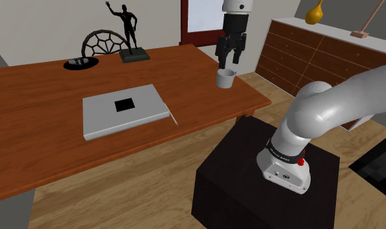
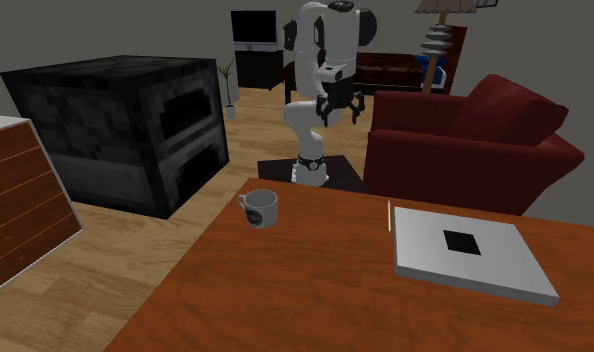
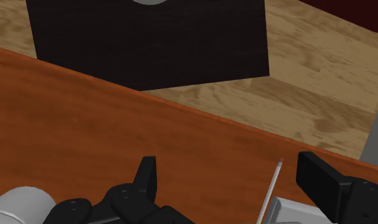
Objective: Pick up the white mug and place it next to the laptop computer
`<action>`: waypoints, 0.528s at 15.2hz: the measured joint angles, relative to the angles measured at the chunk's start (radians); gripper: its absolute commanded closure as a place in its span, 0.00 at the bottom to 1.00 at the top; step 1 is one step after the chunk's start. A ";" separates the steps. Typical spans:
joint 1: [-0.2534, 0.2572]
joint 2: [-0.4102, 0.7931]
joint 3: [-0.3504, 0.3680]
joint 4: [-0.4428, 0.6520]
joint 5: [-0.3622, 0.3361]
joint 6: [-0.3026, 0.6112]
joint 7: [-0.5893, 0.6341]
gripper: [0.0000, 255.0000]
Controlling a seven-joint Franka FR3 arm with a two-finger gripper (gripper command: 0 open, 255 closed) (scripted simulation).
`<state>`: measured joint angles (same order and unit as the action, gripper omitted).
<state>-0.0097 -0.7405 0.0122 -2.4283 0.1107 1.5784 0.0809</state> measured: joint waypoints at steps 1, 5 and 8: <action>0.000 0.000 0.000 0.000 0.000 0.000 0.000 0.00; -0.023 0.038 -0.033 -0.036 -0.045 0.077 -0.051 0.00; -0.046 0.099 -0.069 -0.047 -0.088 0.154 -0.101 0.00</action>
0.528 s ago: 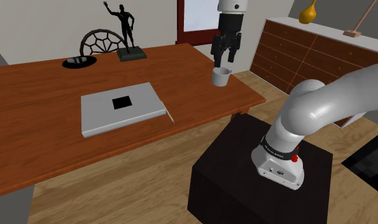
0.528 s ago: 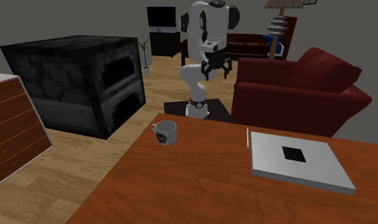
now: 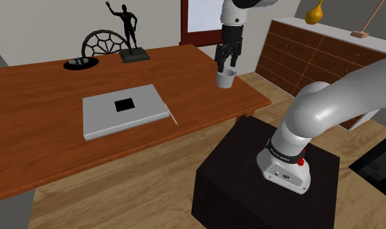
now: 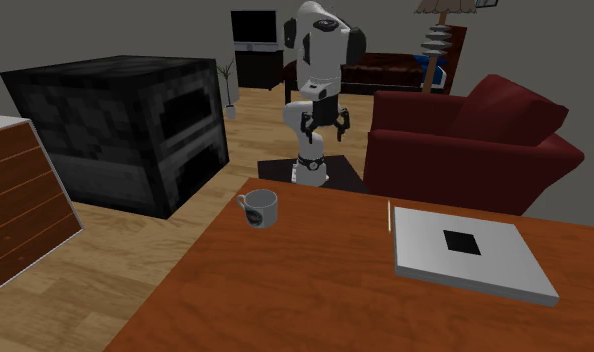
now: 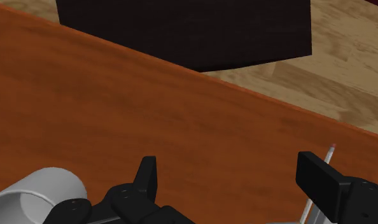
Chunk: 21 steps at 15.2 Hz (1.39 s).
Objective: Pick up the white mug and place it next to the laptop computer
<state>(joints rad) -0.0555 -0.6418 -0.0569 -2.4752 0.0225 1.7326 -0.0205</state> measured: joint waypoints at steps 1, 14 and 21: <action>-0.007 0.026 -0.011 0.005 -0.013 0.023 -0.015 0.00; -0.088 0.381 -0.152 0.076 -0.131 0.360 -0.198 0.00; -0.107 0.524 -0.190 0.111 -0.136 0.485 -0.252 0.00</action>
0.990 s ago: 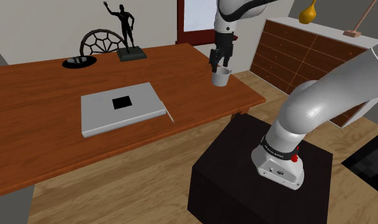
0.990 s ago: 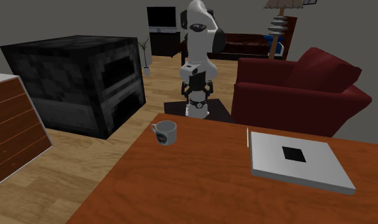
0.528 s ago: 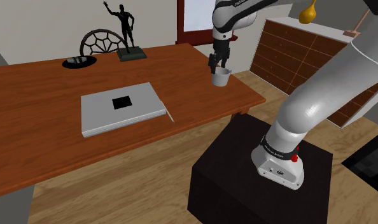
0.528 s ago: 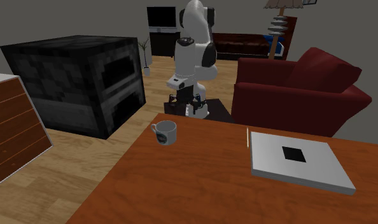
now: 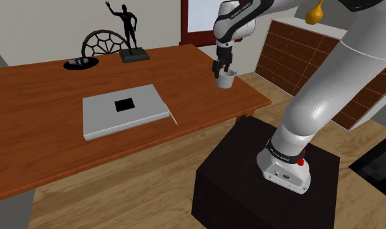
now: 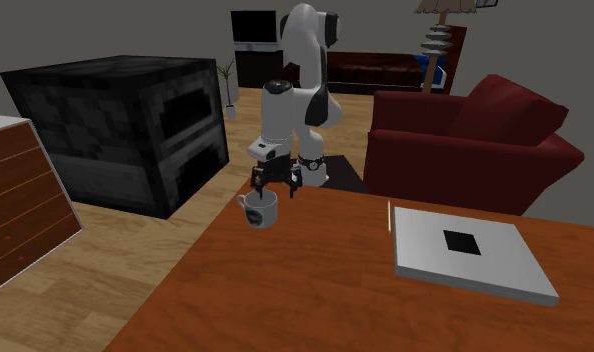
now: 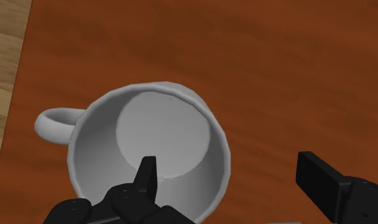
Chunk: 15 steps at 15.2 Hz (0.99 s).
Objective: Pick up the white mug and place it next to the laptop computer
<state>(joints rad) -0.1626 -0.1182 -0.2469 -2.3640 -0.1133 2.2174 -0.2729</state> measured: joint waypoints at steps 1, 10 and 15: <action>-0.001 0.004 -0.001 -0.009 0.000 0.014 -0.001 0.00; -0.002 0.035 -0.005 -0.029 0.004 0.065 -0.005 0.00; -0.002 0.035 -0.005 -0.029 0.004 0.065 -0.005 1.00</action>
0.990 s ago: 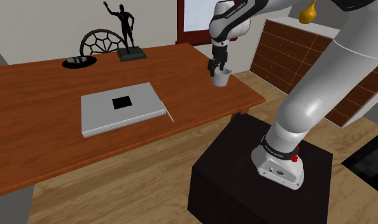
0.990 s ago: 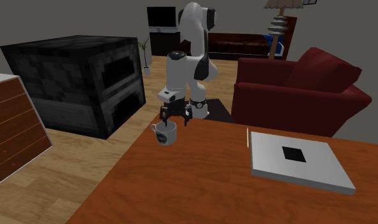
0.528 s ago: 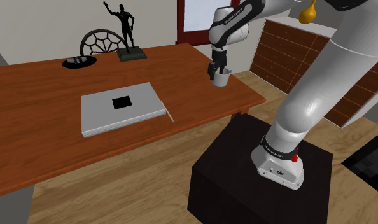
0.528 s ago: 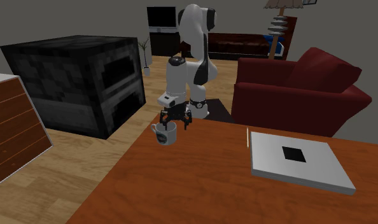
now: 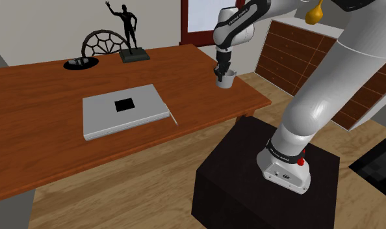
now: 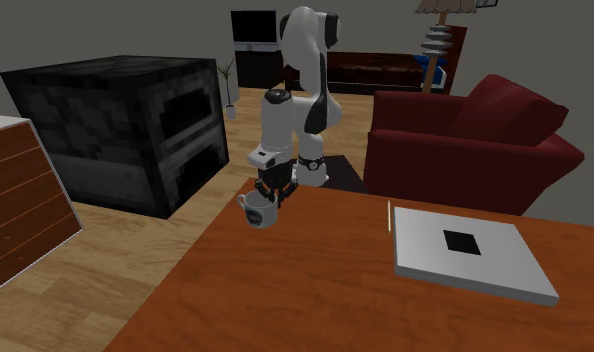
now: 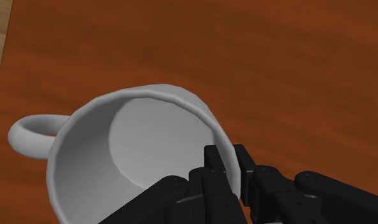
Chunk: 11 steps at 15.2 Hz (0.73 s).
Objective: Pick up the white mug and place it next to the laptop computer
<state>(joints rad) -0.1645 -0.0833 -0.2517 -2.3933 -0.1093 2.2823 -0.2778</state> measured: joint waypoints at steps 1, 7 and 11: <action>0.000 0.000 0.000 0.000 0.000 0.000 0.000 1.00; 0.000 -0.003 0.000 0.004 0.000 -0.007 0.000 1.00; 0.001 -0.037 0.003 0.023 -0.006 -0.060 0.003 1.00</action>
<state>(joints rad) -0.1640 -0.1205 -0.2484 -2.3701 -0.1150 2.2226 -0.2744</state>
